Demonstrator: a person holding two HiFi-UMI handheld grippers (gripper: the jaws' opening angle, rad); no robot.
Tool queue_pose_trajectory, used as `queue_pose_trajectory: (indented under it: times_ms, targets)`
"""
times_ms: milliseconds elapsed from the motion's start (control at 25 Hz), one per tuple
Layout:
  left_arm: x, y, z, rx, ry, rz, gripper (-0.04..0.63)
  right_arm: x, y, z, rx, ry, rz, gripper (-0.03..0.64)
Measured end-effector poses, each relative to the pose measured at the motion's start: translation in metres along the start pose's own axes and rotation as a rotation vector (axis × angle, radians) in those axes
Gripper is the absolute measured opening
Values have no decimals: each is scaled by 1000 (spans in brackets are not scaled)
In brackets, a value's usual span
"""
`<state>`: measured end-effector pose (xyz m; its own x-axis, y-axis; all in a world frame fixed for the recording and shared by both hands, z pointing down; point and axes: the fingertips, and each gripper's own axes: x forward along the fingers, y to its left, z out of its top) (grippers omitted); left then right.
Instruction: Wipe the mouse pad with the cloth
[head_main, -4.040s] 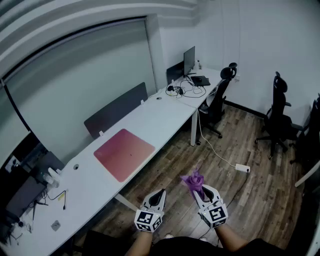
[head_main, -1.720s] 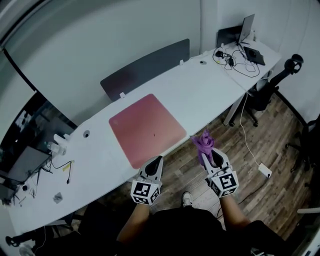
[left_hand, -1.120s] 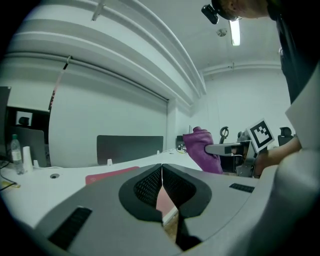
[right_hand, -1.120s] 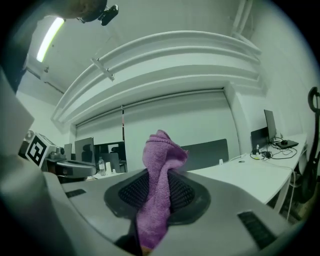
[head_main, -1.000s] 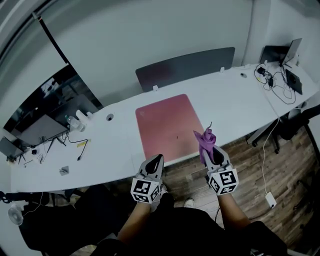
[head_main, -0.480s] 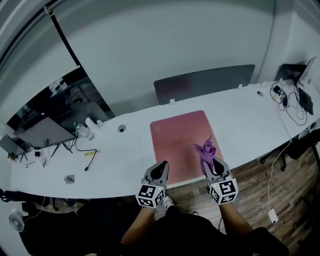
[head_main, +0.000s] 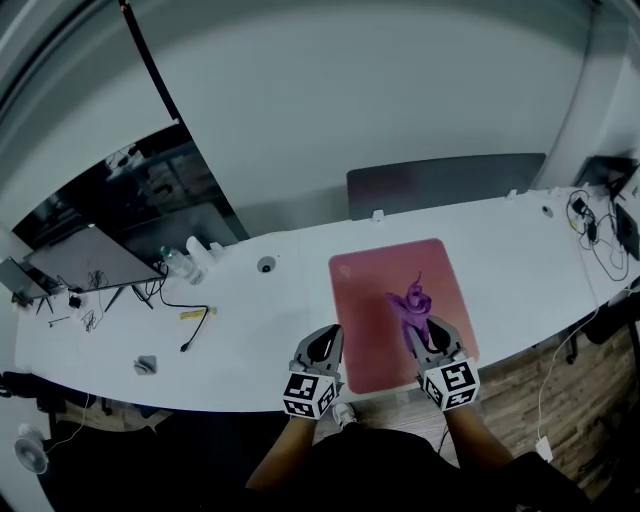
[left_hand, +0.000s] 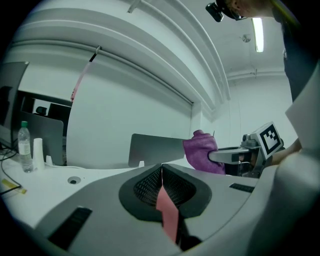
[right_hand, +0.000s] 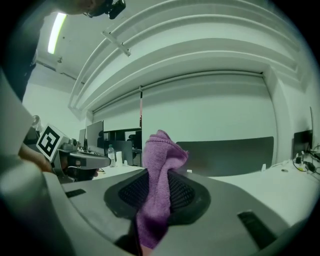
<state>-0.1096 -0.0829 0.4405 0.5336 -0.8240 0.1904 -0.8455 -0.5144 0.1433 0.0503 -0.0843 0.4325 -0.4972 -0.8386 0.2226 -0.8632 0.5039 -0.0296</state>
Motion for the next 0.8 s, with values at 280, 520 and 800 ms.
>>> queue_pose_trajectory:
  times_ms: [280,520,800]
  targets:
    - [-3,48,13,17,-35,27,21,50,7,11,-35,15,15,109]
    - [3,77,17,24,-29,71,21,84,4,3,-10,41,59,108]
    - [22,89,14,35,-13,125,21,119,3,-8,-12,84,143,107]
